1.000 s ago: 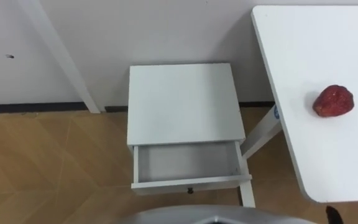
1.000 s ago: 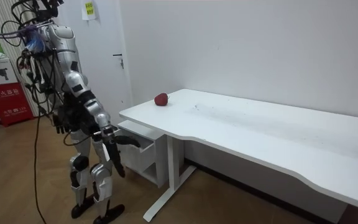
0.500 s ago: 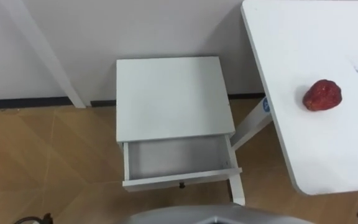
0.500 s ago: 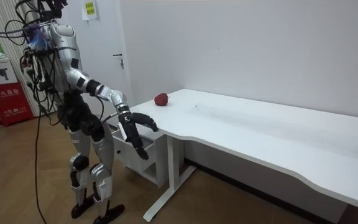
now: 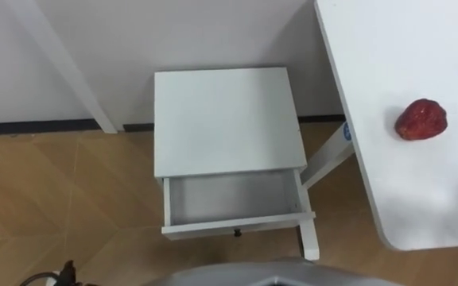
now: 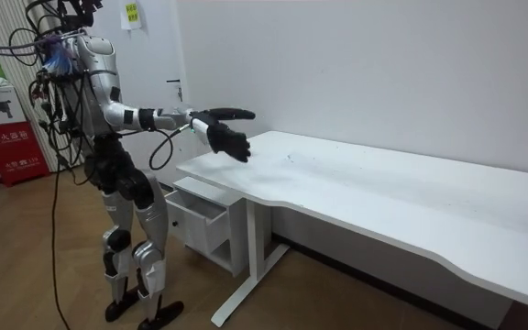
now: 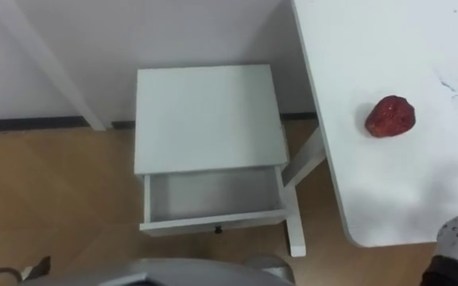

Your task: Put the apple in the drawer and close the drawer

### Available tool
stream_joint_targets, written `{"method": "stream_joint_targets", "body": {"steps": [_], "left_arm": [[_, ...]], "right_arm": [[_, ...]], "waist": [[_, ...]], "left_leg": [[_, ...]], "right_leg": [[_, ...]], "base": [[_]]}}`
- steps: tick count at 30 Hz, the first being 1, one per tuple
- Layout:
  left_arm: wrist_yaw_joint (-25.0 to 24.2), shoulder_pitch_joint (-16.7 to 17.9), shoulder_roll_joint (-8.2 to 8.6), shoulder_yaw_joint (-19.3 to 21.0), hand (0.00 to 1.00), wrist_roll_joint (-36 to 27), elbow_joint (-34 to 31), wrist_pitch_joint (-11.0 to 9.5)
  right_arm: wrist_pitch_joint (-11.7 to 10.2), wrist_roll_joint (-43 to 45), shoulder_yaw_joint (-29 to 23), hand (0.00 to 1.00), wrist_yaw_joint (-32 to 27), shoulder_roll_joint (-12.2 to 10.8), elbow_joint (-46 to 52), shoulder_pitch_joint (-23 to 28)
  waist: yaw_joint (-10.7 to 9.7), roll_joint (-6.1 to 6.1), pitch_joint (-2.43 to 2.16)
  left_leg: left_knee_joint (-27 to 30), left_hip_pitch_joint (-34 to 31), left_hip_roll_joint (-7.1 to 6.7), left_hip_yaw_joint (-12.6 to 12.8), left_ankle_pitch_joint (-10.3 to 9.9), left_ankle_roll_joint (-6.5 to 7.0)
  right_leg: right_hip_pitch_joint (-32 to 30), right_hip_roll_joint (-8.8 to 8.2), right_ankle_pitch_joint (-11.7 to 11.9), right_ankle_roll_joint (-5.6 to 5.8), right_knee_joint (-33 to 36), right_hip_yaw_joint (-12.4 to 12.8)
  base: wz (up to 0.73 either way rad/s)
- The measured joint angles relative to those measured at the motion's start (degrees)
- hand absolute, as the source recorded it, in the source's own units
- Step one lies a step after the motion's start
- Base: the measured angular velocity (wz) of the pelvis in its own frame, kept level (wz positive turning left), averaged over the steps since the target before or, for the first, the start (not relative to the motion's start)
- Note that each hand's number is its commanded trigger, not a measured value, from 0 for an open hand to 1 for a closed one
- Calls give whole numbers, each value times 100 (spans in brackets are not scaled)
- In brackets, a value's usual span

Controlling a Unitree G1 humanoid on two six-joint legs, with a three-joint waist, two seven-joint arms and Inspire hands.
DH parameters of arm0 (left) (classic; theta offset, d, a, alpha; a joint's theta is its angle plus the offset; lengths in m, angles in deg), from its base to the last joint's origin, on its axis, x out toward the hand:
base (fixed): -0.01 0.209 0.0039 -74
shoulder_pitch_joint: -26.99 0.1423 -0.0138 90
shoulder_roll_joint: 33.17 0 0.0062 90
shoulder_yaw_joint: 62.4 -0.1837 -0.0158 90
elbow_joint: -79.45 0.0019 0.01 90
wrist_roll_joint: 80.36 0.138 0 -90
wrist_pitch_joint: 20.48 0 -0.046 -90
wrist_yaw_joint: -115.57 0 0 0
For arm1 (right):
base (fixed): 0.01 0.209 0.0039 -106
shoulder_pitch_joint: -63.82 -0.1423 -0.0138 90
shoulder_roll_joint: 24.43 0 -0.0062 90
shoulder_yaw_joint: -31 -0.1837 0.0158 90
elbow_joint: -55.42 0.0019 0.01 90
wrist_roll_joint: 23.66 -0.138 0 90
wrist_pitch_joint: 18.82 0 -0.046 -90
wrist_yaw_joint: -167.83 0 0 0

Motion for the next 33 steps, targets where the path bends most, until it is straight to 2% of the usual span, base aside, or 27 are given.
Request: {"method": "stream_joint_targets", "body": {"steps": [4, 9, 11, 12, 17, 23, 25, 28, 33], "left_arm": [[-4, -47, 3, -251, 0, -10, 130, -8], [-5, 7, 18, -389, 0, 22, 154, 10], [-2, 33, 18, -461, 0, 17, 155, 27], [-2, 33, 30, -467, 0, 18, 153, 28], [-10, 72, 39, -469, 0, 26, 148, 28], [-13, 82, 31, -493, 0, 32, 103, 14], [-14, 93, 27, -487, 0, 40, 89, 14], [-14, 108, 27, -486, 0, 5, 89, 15], [2, 89, 30, -479, 0, -1, 87, 14]], "right_arm": [[17, 526, 518, 0, 98, 3, 456, 48], [58, 1569, 1278, 0, 832, 25, 514, 273], [168, 1600, 1489, 0, 1132, 28, 514, 317], [248, 1667, 1602, 0, 1320, 25, 513, 336], [293, 1978, 1810, 0, 2073, 28, 511, 334], [360, 2034, 2059, 0, 2600, 73, 325, 357], [370, 2159, 2062, 0, 2781, 81, 98, 388], [531, 2247, 2063, 0, 2987, 80, -161, 398], [538, 2479, 2070, 0, 3237, 80, -385, 400]], "waist": [[73, -1, 0], [250, 13, -1], [304, 28, 18], [337, 41, 9], [362, 59, 21], [356, -13, 60], [365, -41, 52], [368, -47, 50], [362, -43, 47]], "left_leg": [[-2, 1, 3, 10, 0, 0], [0, 62, 4, 20, 0, 0], [-23, 129, 2, 17, 0, 0], [-32, 135, 3, 11, 0, 0], [-32, 132, 7, 22, 1, -2], [-32, 133, 10, 25, 1, -3], [-33, 135, 11, 23, 1, -3], [-34, 138, 7, 24, 1, -3], [-66, 214, 11, 24, 3, -5]], "right_leg": [[1, 2, 1, -2, -7, 13], [49, 4, 3, -4, -20, 25], [115, 4, 3, -4, -32, 22], [123, 3, 3, -4, -31, 19], [129, 2, 3, -4, -28, 12], [128, 1, 3, -5, -25, 0], [131, 2, 4, -5, -27, 3], [129, -3, 4, -5, -29, 1], [167, 0, 4, -4, -45, -5]], "base": [[0], [0], [0], [0], [0], [0], [0], [0], [0]]}}
